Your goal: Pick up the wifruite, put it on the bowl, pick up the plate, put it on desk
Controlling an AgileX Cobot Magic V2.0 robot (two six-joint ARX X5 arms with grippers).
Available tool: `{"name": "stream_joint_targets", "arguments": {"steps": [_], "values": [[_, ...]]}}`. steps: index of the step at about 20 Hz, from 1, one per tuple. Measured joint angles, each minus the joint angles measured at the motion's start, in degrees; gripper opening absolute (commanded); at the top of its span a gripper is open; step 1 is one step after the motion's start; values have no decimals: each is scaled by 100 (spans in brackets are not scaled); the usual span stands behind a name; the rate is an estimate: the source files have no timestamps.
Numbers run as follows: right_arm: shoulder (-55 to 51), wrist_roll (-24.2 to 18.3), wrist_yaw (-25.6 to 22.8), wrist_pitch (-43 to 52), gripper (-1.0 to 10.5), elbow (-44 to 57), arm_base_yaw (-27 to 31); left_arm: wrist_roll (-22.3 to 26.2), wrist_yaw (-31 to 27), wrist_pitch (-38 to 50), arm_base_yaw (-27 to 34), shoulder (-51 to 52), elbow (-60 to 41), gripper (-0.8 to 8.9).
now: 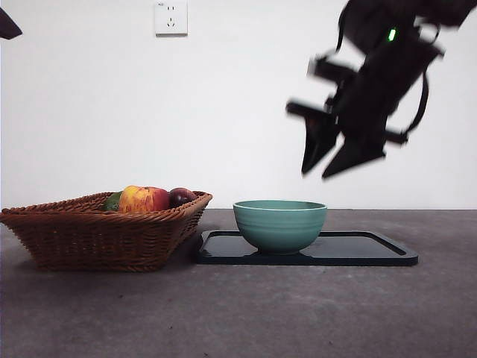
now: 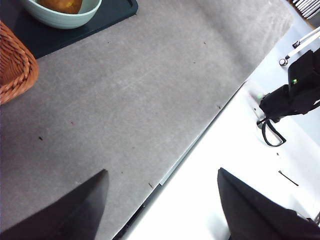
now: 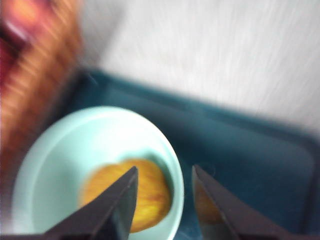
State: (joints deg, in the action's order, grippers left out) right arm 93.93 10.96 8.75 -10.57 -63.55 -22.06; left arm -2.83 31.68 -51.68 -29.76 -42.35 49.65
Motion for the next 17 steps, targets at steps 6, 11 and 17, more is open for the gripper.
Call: {"name": "stream_joint_targets", "arguments": {"steps": [6, 11, 17], "values": [[-1906, -4, 350, -1526, 176, -7, -35, 0, 0, 2, 0, 0, 0, 344], [-3136, -120, 433, -3058, 176, -7, -271, 0, 0, 2, 0, 0, 0, 344], [-4188, -214, 293, -3735, 176, 160, -619, 0, 0, 2, 0, 0, 0, 344]]}}
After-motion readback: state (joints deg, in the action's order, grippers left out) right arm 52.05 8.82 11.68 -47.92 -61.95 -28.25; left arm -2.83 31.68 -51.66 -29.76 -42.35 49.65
